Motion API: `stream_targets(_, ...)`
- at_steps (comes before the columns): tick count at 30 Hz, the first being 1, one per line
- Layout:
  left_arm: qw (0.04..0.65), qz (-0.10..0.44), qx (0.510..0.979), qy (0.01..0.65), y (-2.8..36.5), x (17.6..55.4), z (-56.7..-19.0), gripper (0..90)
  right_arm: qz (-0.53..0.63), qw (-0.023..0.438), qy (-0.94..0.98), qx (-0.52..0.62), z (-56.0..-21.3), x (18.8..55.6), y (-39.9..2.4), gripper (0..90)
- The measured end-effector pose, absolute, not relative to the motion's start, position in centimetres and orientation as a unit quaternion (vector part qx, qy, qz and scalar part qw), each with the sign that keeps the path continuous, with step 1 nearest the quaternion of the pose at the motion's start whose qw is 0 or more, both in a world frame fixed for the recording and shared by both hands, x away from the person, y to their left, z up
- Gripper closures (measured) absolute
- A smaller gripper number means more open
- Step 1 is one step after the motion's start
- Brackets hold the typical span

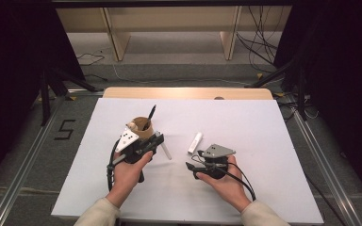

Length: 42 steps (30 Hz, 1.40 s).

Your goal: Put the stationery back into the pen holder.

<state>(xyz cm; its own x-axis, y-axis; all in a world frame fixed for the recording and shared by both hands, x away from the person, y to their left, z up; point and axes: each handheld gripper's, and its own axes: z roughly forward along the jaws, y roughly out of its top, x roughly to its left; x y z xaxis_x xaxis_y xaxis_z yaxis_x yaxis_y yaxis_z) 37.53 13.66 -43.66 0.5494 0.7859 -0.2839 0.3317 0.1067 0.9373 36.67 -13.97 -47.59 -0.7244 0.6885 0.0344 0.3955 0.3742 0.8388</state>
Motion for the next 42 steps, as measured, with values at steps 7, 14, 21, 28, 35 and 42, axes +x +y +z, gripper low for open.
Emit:
stream_targets(7, 0.603, 0.197, 0.635, 0.441, 14.3, 37.8, -43.3, 78.0, 0.445, 0.165, 0.811, 0.343, -47.8, 36.5, -15.2, 33.5)
stream_targets(14, 0.605, 0.206, 0.630, 0.441, 14.8, 38.0, -42.9, 78.0, 0.443, 0.166, 0.808, 0.351, -47.9, 36.1, -16.1, 31.9)
stream_targets(21, 0.606, 0.214, 0.626, 0.441, 15.2, 38.4, -42.3, 78.0, 0.439, 0.166, 0.808, 0.355, -48.1, 35.9, -16.5, 31.2)
stream_targets(28, 0.610, 0.219, 0.618, 0.445, 15.4, 38.8, -41.7, 78.1, 0.439, 0.167, 0.807, 0.357, -48.1, 35.9, -16.8, 31.1)
stream_targets(35, 0.609, 0.227, 0.614, 0.447, 15.8, 39.0, -41.4, 78.0, 0.439, 0.168, 0.806, 0.359, -48.1, 35.9, -16.8, 31.2)
stream_targets(42, 0.607, 0.241, 0.609, 0.450, 16.5, 39.3, -40.9, 78.1, 0.438, 0.168, 0.807, 0.359, -48.1, 35.9, -16.8, 31.3)
